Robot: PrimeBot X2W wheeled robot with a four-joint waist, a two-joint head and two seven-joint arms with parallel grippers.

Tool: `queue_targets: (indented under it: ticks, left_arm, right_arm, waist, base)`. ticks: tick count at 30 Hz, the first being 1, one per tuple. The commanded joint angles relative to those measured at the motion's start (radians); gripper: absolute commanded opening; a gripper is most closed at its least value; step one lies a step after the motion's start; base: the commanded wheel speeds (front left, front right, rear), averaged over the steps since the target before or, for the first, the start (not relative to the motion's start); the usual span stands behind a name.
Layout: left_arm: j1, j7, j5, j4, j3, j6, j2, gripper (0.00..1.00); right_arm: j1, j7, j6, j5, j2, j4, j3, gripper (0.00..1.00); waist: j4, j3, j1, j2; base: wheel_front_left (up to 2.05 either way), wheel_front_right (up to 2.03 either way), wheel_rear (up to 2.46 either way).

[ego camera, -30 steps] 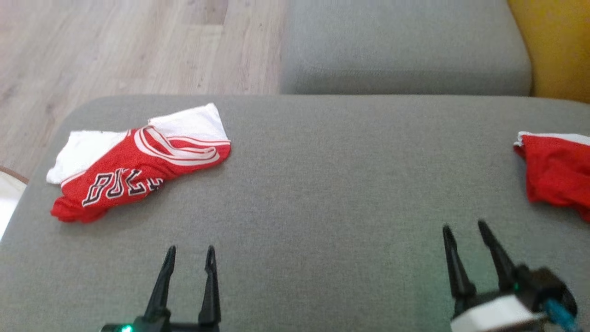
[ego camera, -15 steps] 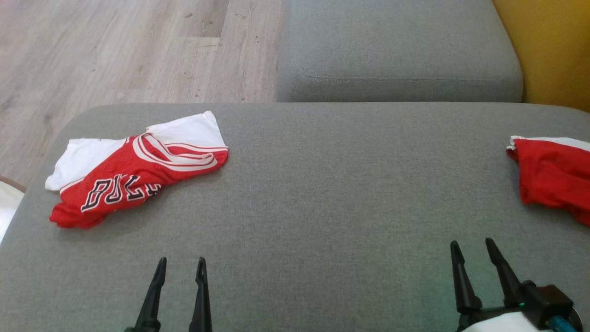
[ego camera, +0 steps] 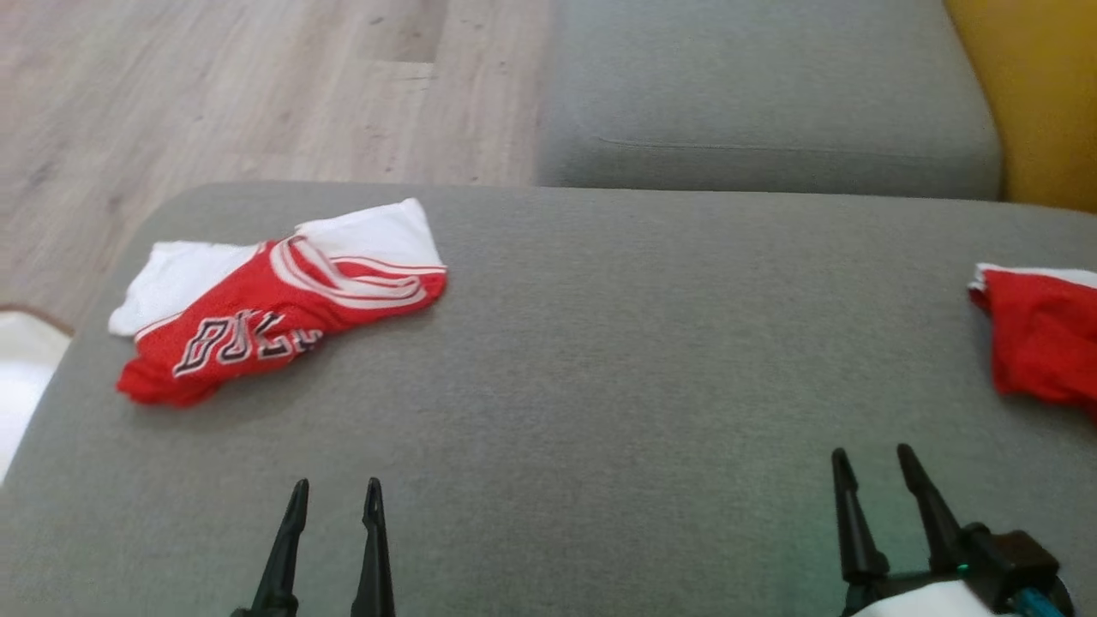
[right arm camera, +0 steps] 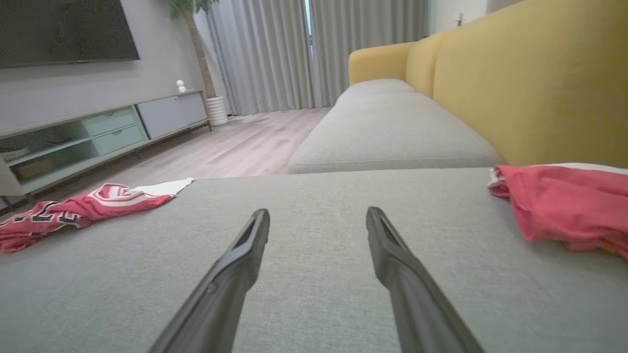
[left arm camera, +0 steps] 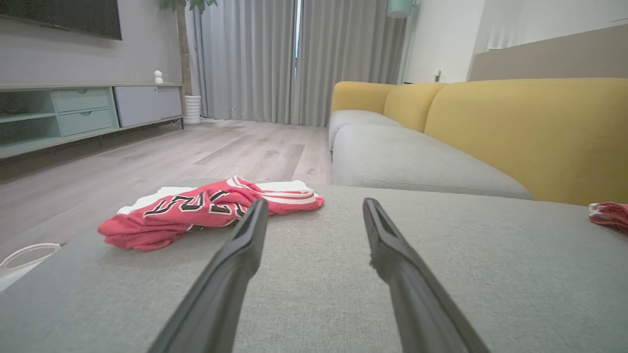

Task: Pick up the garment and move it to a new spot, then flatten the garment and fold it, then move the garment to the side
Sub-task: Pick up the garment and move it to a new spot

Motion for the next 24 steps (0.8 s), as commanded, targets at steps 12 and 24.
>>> queue_targets:
  ticks: [12,24]
  left_arm:
    - [-0.020,-0.005,-0.003,-0.037,0.038,0.003,-0.005,1.00]
    - [-0.089,-0.005,0.040,-0.081,0.081,0.035,-0.004,1.00]
  right_arm:
    - [-0.061,-0.014,-0.001,-0.014,0.000,-0.036,0.084,1.00]
    - [-0.088,-0.014,-0.001,-0.044,-0.051,-0.046,0.068,1.00]
  waist:
    - [0.311,0.031,0.0000,0.0000]
    - [0.381,0.166,0.0000,0.0000]
  base:
    - [0.00,0.00,0.00]
    - [0.00,0.00,0.00]
